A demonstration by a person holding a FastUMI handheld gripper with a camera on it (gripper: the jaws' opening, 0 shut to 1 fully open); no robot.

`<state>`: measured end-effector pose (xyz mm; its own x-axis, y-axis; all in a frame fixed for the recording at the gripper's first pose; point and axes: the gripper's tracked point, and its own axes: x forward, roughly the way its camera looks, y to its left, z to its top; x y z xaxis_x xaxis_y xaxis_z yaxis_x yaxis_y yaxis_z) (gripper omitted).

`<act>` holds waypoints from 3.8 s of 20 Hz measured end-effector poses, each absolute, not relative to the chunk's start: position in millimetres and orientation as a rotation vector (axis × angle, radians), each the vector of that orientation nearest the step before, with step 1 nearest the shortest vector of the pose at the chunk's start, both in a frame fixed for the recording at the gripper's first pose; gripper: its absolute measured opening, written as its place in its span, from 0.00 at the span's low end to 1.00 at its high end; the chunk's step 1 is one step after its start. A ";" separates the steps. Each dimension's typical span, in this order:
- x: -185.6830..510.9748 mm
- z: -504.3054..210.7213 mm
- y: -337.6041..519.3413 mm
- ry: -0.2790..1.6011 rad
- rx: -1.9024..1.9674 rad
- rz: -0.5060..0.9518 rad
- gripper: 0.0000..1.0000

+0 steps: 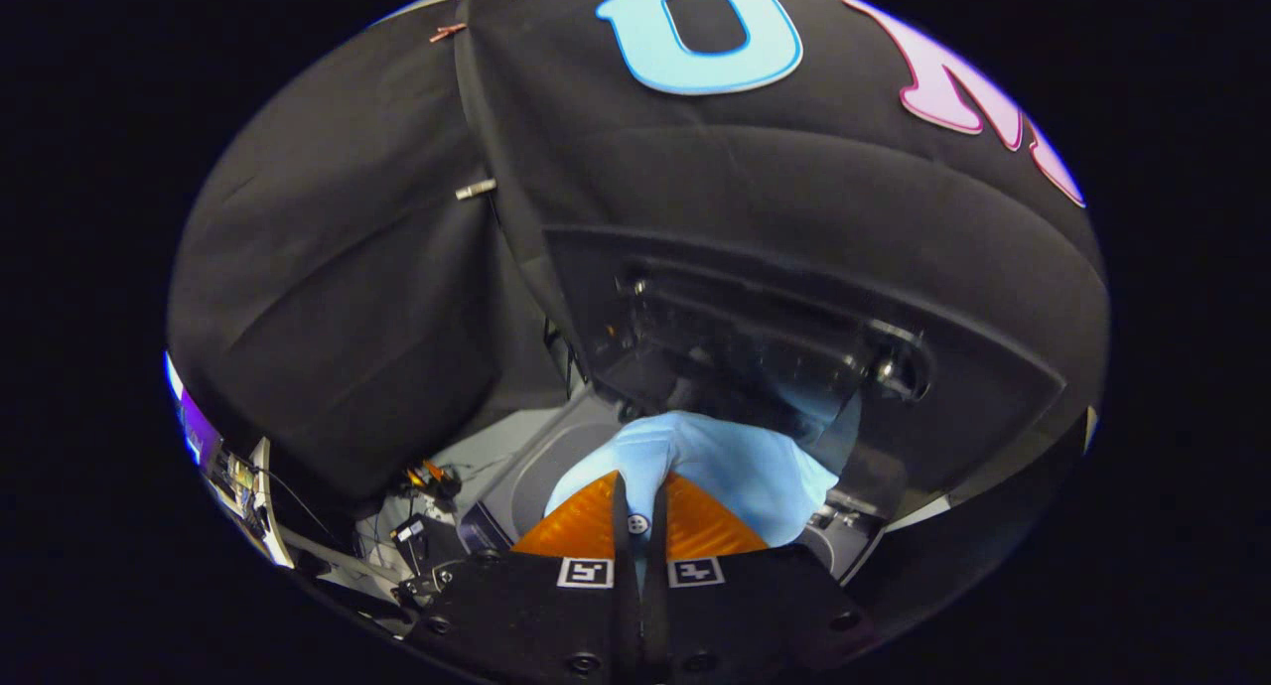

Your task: Put the clothes into the washing machine and then close the washing machine lid.

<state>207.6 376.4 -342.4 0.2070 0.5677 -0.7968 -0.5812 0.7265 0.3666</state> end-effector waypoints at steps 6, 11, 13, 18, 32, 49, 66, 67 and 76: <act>206.7 -346.0 376.8 1.146 0.043 0.786 0.25; 205.9 -329.0 383.8 1.109 0.063 0.831 0.85; 202.4 -321.6 388.1 1.096 0.087 0.860 0.95; 198.4 -278.9 413.4 0.948 0.132 1.009 0.99; 311.3 -204.1 384.3 0.425 0.283 0.716 0.99; 392.8 -285.1 298.0 0.569 0.134 0.218 0.99; 338.2 -269.2 292.5 0.580 0.068 0.186 1.00; 329.7 -267.2 292.4 0.585 0.066 0.179 1.00; 235.9 -270.0 284.2 0.683 0.054 0.143 0.99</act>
